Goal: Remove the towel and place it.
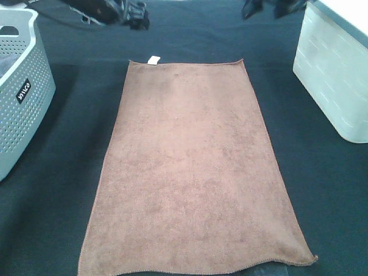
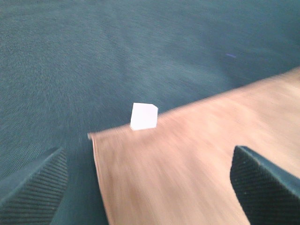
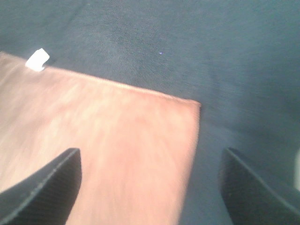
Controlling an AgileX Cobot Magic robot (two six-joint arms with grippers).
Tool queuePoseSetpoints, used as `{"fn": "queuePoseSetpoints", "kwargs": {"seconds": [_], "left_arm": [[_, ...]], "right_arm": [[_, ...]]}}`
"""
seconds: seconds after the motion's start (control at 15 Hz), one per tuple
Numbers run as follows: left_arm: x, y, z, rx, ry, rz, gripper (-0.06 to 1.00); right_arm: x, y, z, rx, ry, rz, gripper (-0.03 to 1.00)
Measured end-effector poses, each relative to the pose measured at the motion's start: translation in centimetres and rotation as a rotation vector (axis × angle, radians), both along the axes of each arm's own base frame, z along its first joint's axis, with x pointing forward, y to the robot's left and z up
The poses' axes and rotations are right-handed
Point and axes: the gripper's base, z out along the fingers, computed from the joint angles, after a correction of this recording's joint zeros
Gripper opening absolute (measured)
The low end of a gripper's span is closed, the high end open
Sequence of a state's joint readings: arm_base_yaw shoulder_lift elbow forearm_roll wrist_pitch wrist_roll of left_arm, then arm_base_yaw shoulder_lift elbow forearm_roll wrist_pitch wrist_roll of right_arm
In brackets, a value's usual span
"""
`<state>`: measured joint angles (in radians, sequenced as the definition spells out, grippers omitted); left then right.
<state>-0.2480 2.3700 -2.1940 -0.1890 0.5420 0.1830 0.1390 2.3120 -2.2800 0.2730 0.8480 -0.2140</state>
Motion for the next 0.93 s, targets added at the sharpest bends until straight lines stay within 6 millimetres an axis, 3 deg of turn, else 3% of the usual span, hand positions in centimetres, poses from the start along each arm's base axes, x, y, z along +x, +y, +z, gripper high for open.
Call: {"fn": "queuePoseSetpoints", "kwargs": {"seconds": [0.13, 0.27, 0.33, 0.4, 0.6, 0.93], "left_arm": [[-1.1, 2.5, 3.8, -0.035, 0.031, 0.072, 0.87], [-2.3, 6.7, 7.3, -0.065, 0.066, 0.204, 0.87], [-3.3, 9.7, 9.4, -0.058, 0.079, 0.280, 0.87], [-4.0, 11.1, 10.5, -0.055, 0.091, 0.309, 0.87], [-6.3, 12.0, 12.7, -0.001, 0.150, 0.311, 0.87], [-8.3, 12.5, 12.3, 0.098, 0.341, 0.328, 0.87]], "right_arm": [[-1.5, -1.8, 3.4, -0.017, 0.008, -0.056, 0.77], [-3.2, -4.9, 6.5, -0.001, 0.030, -0.126, 0.77], [-4.2, -6.7, 7.8, -0.003, 0.050, -0.160, 0.77], [-4.9, -7.2, 8.3, -0.014, 0.077, -0.167, 0.77], [-6.3, -7.1, 9.1, -0.025, 0.147, -0.158, 0.77], [-8.2, -7.1, 12.1, -0.006, 0.101, -0.180, 0.76]]}}
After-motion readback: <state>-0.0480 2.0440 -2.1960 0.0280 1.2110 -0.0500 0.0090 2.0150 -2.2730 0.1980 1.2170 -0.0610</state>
